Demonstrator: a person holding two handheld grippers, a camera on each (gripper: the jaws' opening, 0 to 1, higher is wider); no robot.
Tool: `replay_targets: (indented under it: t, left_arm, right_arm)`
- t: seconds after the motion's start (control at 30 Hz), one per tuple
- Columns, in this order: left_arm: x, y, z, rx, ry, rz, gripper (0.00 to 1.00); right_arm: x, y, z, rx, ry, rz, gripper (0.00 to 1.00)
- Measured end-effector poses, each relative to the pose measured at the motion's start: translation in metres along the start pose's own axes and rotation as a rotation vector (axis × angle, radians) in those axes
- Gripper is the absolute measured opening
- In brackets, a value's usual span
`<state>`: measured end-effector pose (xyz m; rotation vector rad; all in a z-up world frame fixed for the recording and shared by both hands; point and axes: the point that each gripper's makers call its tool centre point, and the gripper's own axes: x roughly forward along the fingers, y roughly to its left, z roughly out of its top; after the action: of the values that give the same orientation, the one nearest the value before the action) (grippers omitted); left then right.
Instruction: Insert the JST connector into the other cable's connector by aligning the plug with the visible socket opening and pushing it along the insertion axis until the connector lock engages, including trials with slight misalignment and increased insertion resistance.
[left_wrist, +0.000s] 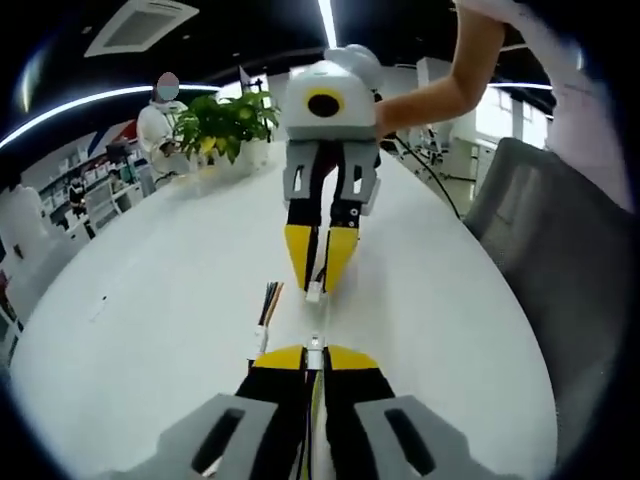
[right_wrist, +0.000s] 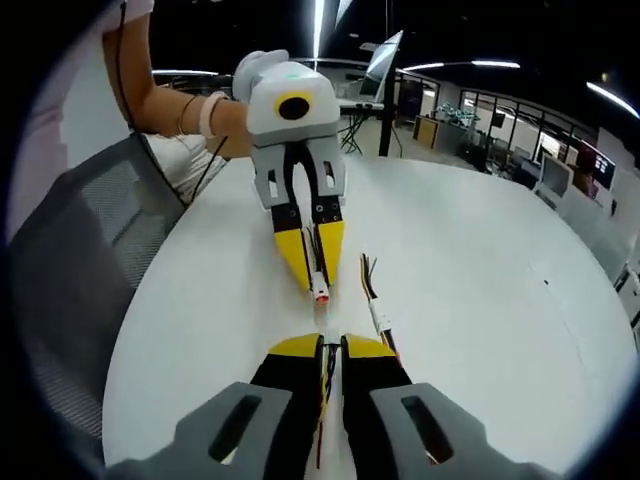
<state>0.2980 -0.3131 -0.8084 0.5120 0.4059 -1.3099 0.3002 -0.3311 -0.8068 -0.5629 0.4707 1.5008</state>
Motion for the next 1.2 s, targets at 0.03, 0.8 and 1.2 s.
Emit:
replay_targets:
  t: [0.03, 0.8, 1.2]
  left_arm:
    - [0.0, 0.0, 0.002, 0.006, -0.001, -0.004, 0.0]
    - [0.004, -0.006, 0.016, 0.034, 0.007, -0.045, 0.0]
    - [0.005, -0.004, 0.018, 0.053, -0.006, -0.059, 0.0]
  right_arm:
    - [0.0, 0.002, 0.003, -0.01, -0.002, 0.001, 0.03]
    - [-0.002, 0.018, 0.01, -0.049, 0.011, 0.035, 0.03]
    - [-0.003, 0.018, 0.015, -0.033, -0.036, 0.056, 0.03]
